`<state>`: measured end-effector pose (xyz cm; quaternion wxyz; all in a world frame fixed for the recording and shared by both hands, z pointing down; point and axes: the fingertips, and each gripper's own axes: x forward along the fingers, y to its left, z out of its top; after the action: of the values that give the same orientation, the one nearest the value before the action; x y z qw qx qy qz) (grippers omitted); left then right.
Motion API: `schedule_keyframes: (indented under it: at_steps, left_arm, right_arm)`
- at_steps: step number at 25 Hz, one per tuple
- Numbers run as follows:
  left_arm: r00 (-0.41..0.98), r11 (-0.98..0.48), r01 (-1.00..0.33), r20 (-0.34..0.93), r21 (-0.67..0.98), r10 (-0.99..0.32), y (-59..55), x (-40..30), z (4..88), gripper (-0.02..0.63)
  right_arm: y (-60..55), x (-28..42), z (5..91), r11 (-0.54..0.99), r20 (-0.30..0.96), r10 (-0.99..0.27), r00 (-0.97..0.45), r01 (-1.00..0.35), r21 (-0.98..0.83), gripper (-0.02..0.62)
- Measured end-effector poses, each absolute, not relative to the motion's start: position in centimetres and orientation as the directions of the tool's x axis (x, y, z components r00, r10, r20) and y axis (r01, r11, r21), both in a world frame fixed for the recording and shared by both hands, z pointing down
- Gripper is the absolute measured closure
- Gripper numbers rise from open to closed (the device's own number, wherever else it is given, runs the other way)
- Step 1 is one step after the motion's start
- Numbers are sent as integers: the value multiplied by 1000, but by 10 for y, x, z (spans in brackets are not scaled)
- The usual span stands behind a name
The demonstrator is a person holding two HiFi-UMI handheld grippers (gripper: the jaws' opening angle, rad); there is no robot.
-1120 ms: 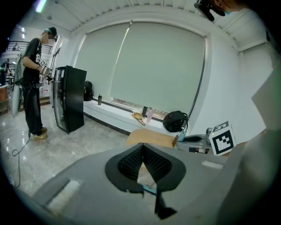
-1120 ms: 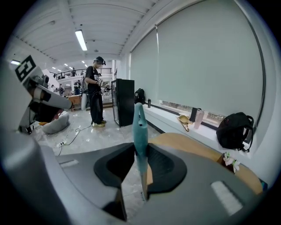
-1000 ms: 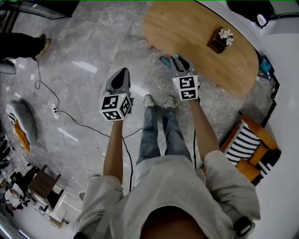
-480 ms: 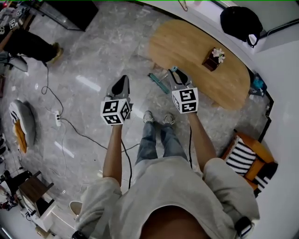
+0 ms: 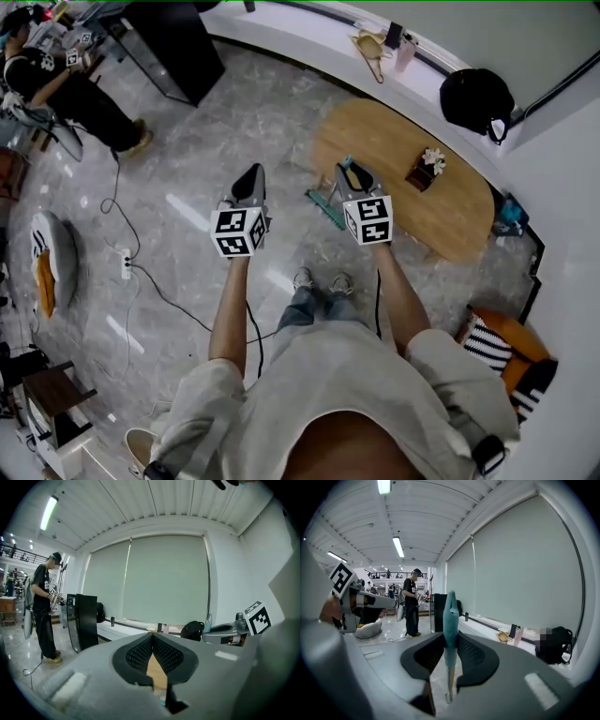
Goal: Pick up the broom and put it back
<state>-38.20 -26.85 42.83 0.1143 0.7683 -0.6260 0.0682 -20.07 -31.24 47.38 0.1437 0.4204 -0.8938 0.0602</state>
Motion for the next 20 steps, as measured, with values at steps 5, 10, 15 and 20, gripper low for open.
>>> schedule_keyframes:
  at_steps: [5,10,15,20]
  left_arm:
    - [255,-239,-966,215,99,-943,-282,-375,408,604]
    - [353,-340,-935,186,97,-917,-304,-349,394,604]
    - [489,-480,-872,166,95,-856,-327,-293,385,605]
    - [631,-623,-776,151,99,-761,-342,-226,381,604]
  right_arm:
    - [-311,-195,456,613,300,-757,-580,-789,23,506]
    - [-302,-175,445,550,295,-801,-522,-835,16,506]
    - [-289,-132,443,446,299,-855,-424,-895,4,506]
    - [-271,-77,444,306,312,-905,-289,-952,8,506]
